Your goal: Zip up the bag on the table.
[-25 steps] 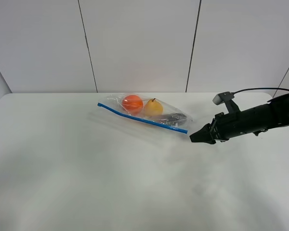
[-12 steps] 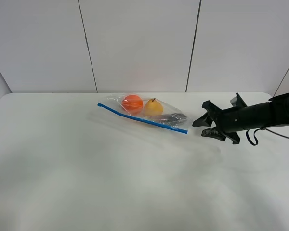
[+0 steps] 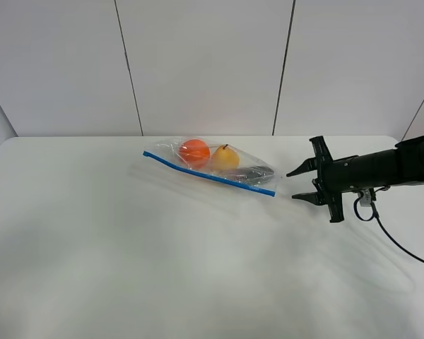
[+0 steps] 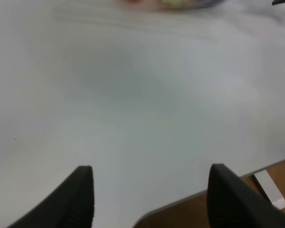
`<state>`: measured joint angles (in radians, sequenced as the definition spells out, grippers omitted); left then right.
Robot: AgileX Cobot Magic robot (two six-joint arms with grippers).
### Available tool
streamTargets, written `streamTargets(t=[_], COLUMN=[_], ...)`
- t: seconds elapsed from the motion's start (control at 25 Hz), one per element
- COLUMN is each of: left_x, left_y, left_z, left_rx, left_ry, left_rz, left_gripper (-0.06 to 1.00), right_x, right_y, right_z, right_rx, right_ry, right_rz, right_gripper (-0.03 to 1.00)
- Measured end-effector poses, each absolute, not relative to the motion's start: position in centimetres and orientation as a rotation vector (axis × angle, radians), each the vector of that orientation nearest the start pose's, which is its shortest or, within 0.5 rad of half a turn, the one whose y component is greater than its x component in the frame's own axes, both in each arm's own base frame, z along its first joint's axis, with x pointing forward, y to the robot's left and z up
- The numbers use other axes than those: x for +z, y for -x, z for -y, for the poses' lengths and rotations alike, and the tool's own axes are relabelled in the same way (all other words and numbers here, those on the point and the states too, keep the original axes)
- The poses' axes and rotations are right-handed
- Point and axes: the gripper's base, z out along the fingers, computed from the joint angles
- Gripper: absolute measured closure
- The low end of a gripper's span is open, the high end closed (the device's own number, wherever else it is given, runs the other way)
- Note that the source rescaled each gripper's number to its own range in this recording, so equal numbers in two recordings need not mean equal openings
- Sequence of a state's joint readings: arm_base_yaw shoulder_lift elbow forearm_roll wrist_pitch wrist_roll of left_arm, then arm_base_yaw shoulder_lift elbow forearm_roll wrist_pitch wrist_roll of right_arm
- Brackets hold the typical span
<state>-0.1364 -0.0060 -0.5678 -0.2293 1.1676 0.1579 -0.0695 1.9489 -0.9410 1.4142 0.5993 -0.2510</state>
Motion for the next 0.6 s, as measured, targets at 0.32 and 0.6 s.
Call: streamTargets(t=[0.32,0.6], left_x=[28.9,28.9], left_y=[2.2,2.2], left_z=[1.6,1.6], left_rx=[-0.261,-0.261], left_ry=[-0.338,-0.338], left_rz=[-2.038,-2.038], left_gripper=[0.15,0.15], right_x=[10.1,10.2], right_y=[-33.9,-34.6], right_z=[0.2,1.8], right_rx=[0.395,0.074], right_ry=[-0.533,-0.083], right_rz=[-2.763,-2.716], right_gripper=[0.28,0.28])
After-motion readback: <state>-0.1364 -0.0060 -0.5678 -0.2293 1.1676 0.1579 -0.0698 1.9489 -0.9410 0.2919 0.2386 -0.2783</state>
